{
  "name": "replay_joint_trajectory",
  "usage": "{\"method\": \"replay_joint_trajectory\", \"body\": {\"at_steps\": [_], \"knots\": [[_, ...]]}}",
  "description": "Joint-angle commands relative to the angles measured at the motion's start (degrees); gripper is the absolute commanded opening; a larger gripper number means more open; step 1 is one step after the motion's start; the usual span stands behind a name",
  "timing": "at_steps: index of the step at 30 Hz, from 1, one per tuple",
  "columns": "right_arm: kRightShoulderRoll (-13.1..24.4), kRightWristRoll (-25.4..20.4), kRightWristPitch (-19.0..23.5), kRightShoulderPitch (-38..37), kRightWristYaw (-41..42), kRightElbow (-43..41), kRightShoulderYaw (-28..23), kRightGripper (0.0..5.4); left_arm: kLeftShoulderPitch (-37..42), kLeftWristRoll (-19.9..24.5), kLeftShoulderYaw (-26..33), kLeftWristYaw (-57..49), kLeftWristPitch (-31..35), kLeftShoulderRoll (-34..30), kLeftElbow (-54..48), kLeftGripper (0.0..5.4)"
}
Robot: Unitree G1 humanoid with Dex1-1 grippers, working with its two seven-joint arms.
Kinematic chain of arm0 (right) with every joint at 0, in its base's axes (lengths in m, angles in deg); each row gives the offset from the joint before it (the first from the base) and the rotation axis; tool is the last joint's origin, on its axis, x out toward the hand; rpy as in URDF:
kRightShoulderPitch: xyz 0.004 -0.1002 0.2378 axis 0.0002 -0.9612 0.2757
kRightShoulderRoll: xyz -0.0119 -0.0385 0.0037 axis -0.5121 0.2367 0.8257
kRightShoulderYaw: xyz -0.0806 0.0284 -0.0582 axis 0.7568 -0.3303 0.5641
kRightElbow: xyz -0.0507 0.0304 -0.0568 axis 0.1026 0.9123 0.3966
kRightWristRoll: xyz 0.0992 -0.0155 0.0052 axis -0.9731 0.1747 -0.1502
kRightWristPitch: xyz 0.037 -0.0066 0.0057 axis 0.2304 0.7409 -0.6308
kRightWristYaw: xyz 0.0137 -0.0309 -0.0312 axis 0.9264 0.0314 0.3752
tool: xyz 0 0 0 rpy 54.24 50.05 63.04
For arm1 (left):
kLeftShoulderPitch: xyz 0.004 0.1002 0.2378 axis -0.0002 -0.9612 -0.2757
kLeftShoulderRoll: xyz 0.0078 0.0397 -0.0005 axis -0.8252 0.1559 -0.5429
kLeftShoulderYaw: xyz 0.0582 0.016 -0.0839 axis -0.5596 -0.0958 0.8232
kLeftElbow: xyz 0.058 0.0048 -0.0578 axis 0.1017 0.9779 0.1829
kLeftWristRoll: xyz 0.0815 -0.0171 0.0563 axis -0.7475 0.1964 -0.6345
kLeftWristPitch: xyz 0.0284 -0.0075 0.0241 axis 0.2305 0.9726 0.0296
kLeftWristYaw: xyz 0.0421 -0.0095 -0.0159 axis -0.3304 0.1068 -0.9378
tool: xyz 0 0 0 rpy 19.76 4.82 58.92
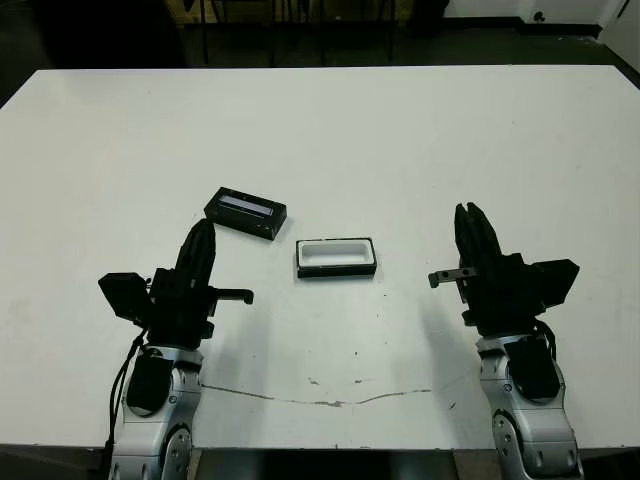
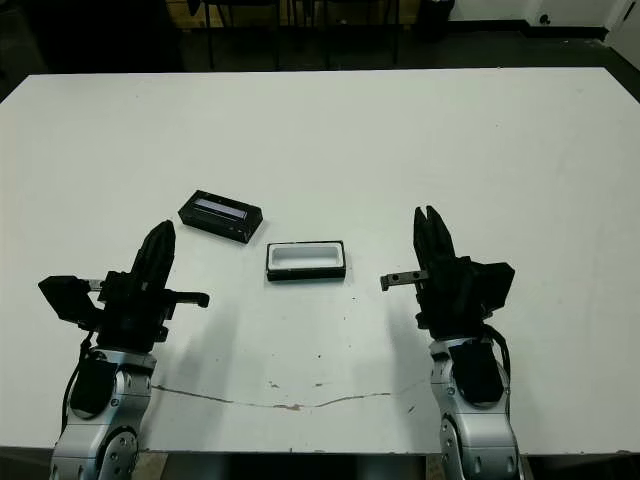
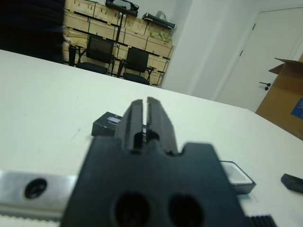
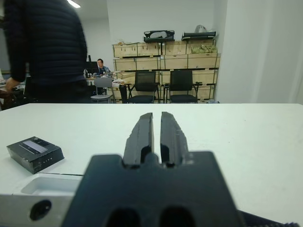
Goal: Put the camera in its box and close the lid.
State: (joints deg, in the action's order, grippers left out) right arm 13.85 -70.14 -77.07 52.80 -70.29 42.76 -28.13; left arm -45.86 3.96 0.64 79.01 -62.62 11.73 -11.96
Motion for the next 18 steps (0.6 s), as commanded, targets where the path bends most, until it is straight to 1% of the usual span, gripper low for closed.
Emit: {"method": "replay_joint_trajectory", "body": {"at_steps": [1, 4, 8, 10, 12, 15, 18], "knots": [[0.4, 0.7, 0.4, -0.4, -0.1, 0.7, 0.0, 0.00, -0.2, -0.8, 0.1, -0.2, 0.4, -0.5, 0.9, 0.01], [0.6, 1.0, 0.5, -0.4, 0.1, 1.0, -0.1, 0.00, -0.2, -0.4, 0.1, 0.1, 0.2, -0.3, 1.2, 0.01], [1.4, -0.3, 1.7, -0.3, 1.4, 0.9, -0.5, 0.00, -0.3, -0.4, 0.0, 0.3, -0.1, -0.2, 1.4, 0.01], [2.2, -0.7, 1.5, -0.1, 2.3, 0.8, -1.1, 0.00, -0.4, -0.5, 0.0, 0.0, -0.1, -0.1, 1.2, 0.01], [3.6, -1.7, 2.2, 0.4, 3.1, -0.1, -2.6, 0.00, -0.6, -0.9, 0.0, -0.1, -0.3, -0.1, 1.1, 0.01], [8.3, -4.5, 7.3, 1.7, 4.5, -4.6, -7.7, 0.00, -0.7, -0.5, 0.3, 0.2, -0.5, -0.2, 1.1, 0.01], [15.2, -8.7, 9.7, 4.8, 8.1, -5.1, -14.7, 0.00, -0.9, -0.5, 0.3, -0.2, -0.2, 0.0, 0.7, 0.01]]}}
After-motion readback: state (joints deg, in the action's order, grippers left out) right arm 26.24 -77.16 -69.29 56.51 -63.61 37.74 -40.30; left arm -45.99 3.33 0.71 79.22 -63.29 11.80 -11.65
